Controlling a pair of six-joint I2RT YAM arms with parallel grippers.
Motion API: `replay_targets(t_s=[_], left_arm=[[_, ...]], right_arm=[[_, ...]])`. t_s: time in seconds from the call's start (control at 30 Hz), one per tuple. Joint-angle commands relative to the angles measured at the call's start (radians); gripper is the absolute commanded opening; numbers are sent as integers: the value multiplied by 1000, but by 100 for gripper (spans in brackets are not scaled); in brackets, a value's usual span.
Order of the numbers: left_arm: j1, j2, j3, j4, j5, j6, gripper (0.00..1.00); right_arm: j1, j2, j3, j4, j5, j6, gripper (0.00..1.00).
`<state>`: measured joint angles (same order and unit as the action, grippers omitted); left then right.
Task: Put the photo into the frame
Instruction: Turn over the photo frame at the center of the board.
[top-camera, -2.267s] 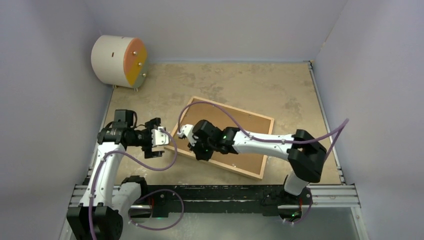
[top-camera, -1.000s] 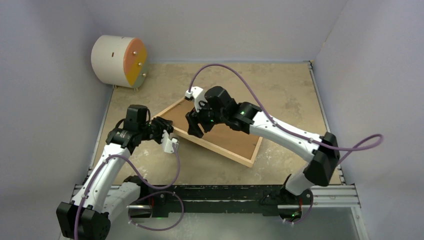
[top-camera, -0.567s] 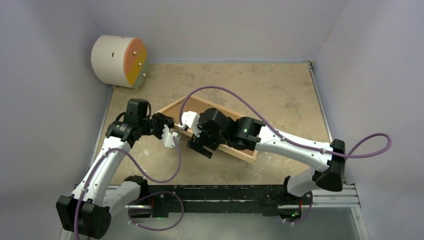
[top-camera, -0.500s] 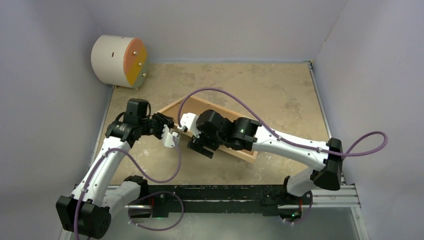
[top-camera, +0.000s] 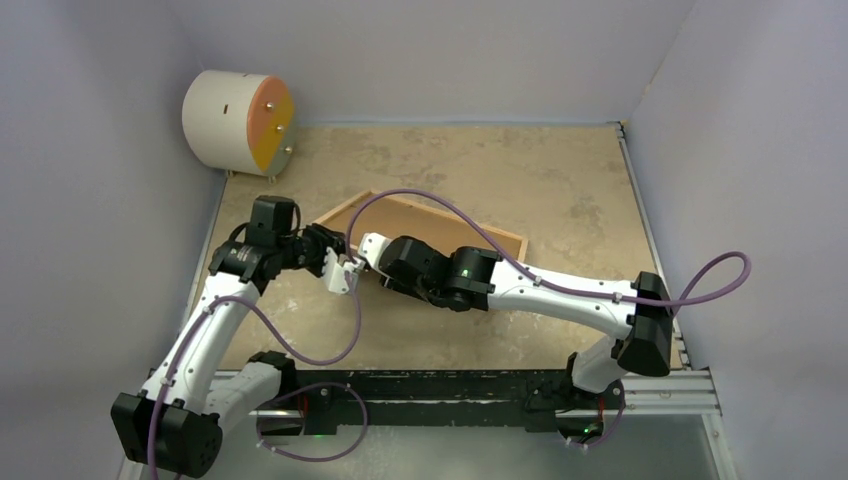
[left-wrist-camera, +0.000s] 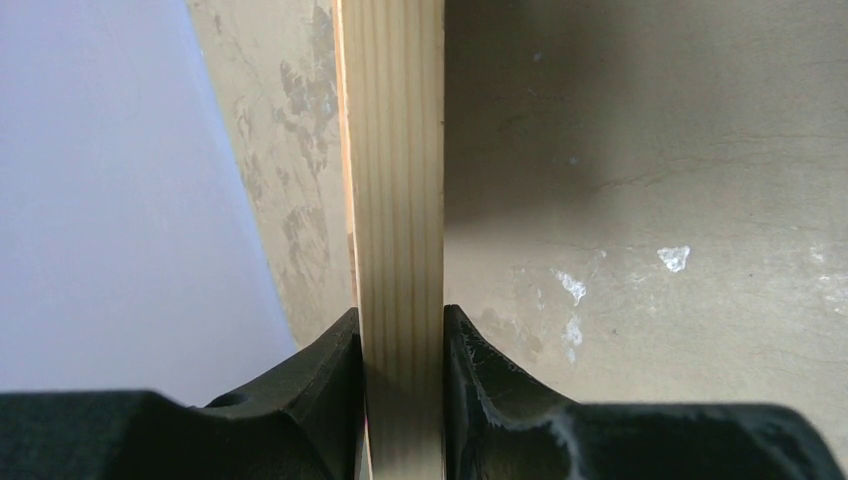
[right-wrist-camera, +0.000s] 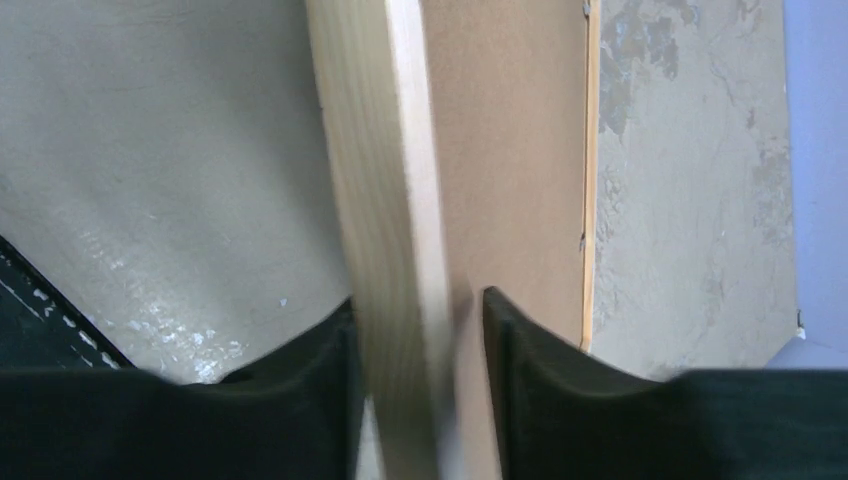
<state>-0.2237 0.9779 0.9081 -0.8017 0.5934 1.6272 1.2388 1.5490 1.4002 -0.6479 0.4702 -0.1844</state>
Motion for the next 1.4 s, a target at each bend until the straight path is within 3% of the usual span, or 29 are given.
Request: replay_targets(t_s=[0.0,0.1,0.2,0.27,0.4,0.53,0.63,0.77,0.97,1.23,1.37], left_arm=[[-2,-7,67,34,48,-60,13],[-2,-11,82,65,57,-109,37],[-2,-26,115,116,67,-180,76],[0,-46,132,162,59,-242,84],[1,-66,191,207,29,-351,88],[9,-27,290,209,2,-513,90],[41,44,382,146,9,-607,92],[124,190,555,-64,103,-663,93],[223,362,679,-238,136,-722,95],[224,391,496,-114,121,-848,97],[224,366,361,-7,127,-875,97]], right_arm=[[27,-7,9,30,98,-64,38],[27,-17,21,49,123,-53,17],[26,-19,54,52,98,-46,13],[24,-13,88,51,101,-39,12],[-9,32,202,30,70,-2,12],[-108,114,393,-46,-80,80,12],[-214,182,532,-102,-178,143,12],[-404,255,636,-155,-348,261,10],[-625,239,516,-91,-561,390,7],[-928,171,221,82,-888,559,6],[-999,107,61,149,-938,606,6]])
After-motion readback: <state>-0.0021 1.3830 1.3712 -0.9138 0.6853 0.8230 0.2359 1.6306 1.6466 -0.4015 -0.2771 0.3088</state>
